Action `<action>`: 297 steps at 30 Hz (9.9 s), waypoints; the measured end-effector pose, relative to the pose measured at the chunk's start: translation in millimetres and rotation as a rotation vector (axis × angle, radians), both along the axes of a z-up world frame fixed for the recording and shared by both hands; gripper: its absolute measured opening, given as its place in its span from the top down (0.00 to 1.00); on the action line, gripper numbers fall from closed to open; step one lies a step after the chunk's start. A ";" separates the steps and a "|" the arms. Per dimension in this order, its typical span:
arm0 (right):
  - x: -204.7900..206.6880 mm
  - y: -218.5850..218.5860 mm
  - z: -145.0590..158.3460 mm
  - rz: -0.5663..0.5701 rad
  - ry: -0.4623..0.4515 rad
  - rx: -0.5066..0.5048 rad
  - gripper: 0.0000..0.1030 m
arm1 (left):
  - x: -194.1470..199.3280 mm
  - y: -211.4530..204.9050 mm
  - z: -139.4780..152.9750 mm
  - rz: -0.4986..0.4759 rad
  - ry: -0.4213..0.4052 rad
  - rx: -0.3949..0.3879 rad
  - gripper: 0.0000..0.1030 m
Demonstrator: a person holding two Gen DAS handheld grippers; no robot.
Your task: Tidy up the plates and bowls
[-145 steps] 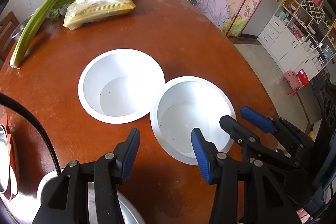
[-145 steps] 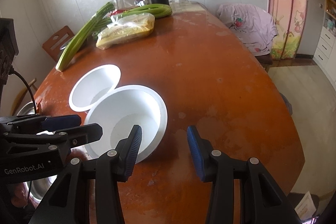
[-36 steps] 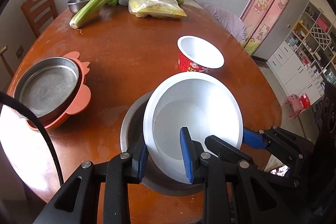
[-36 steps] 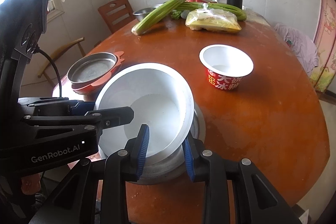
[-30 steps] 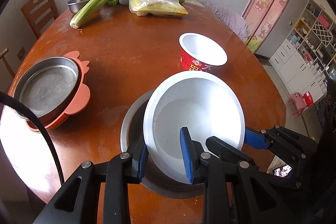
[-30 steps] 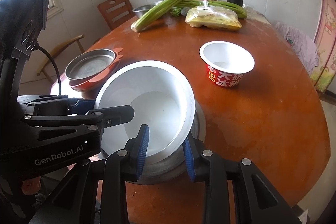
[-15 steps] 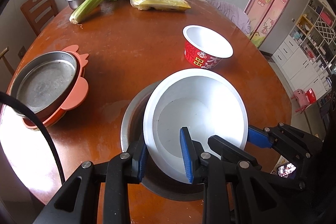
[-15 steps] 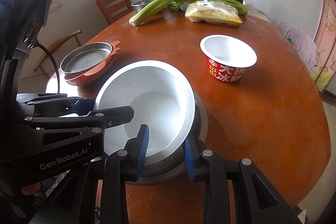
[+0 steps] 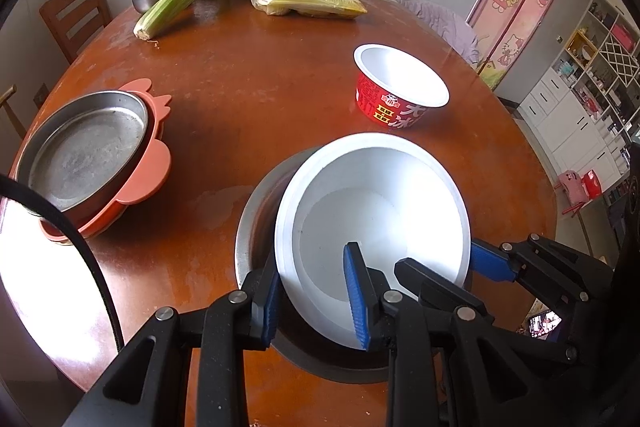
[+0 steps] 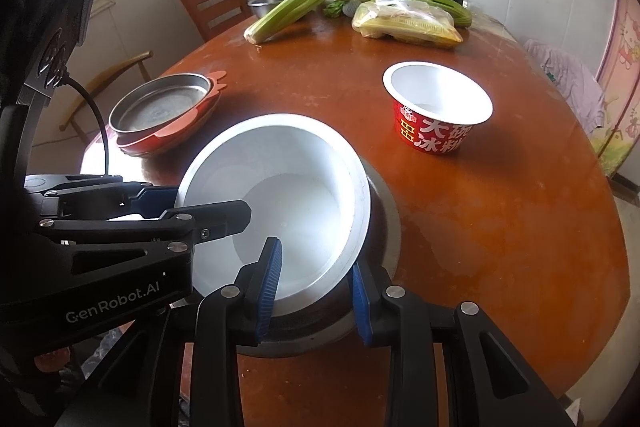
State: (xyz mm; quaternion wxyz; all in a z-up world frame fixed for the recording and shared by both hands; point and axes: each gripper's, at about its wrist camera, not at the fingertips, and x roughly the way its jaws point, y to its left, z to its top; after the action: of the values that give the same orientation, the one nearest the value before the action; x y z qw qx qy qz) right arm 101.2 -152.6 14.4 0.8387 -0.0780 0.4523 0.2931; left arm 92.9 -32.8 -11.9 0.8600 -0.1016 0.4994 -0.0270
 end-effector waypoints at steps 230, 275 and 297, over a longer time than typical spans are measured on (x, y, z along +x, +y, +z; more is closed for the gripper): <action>-6.0 6.3 19.9 -0.026 -0.040 0.006 0.59 | 10.4 -6.3 23.6 -0.111 -0.043 0.080 0.69; -4.0 -5.6 30.2 -0.069 -0.075 0.018 0.59 | 1.7 6.1 28.4 -0.079 -0.061 0.095 0.68; -5.0 -24.9 61.1 -0.136 -0.143 0.058 0.51 | -14.2 22.5 48.8 -0.027 -0.117 0.092 0.62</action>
State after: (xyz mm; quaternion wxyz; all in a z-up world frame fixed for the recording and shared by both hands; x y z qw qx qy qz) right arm 96.2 -177.5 75.5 0.8887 -0.0436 0.3869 0.2420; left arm 78.7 -10.2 36.9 0.8910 -0.0533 0.4504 -0.0215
